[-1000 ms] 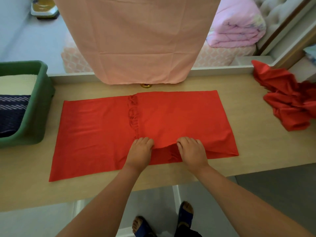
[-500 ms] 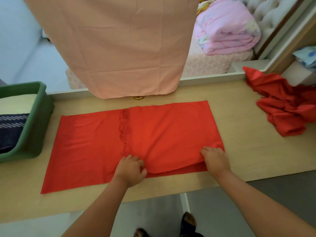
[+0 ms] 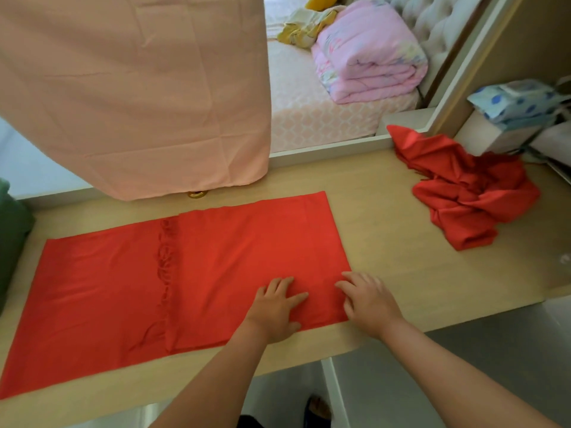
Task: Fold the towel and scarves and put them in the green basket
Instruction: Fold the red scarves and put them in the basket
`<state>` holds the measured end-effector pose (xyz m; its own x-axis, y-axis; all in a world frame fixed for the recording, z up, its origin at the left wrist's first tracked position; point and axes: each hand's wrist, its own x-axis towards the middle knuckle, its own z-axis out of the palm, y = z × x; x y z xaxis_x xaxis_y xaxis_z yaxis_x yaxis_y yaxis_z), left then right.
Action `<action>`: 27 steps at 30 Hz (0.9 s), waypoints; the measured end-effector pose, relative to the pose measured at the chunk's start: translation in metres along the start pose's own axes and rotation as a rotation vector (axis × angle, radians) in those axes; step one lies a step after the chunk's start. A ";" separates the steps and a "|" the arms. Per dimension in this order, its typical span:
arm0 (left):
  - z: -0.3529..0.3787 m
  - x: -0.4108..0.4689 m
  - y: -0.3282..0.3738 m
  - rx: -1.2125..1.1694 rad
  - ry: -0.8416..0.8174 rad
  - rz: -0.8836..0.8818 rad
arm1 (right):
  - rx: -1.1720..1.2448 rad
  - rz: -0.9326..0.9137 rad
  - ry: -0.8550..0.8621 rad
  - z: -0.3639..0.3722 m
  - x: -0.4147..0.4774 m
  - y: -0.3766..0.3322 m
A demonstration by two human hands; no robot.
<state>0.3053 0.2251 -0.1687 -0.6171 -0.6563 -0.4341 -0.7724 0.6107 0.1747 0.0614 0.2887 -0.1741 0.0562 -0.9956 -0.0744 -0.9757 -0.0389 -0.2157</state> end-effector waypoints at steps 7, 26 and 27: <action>-0.034 0.054 0.005 -0.193 0.069 0.051 | 0.015 0.050 -0.028 0.006 0.022 0.026; -0.123 0.271 0.015 0.502 0.144 0.334 | 0.159 0.589 0.077 0.015 0.043 0.040; -0.125 0.271 0.014 0.530 0.160 0.329 | 0.194 0.588 0.079 0.015 0.044 0.039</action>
<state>0.1084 0.0003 -0.1737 -0.8555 -0.4306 -0.2875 -0.3853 0.9004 -0.2020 0.0288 0.2446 -0.2002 -0.5018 -0.8493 -0.1640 -0.7819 0.5264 -0.3340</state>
